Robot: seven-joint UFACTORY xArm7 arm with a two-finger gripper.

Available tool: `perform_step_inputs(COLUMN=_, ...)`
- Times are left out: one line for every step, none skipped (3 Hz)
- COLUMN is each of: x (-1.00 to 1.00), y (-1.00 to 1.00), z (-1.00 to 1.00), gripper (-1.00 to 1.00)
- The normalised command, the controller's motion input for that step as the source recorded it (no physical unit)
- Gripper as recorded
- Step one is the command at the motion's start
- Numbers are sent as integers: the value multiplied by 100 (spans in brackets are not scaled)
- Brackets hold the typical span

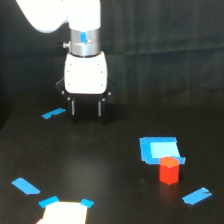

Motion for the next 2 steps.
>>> perform_step_inputs(x=-100, y=-60, z=-7, gripper=-100)
perform_step_inputs(x=45, y=-90, z=-69, gripper=-91)
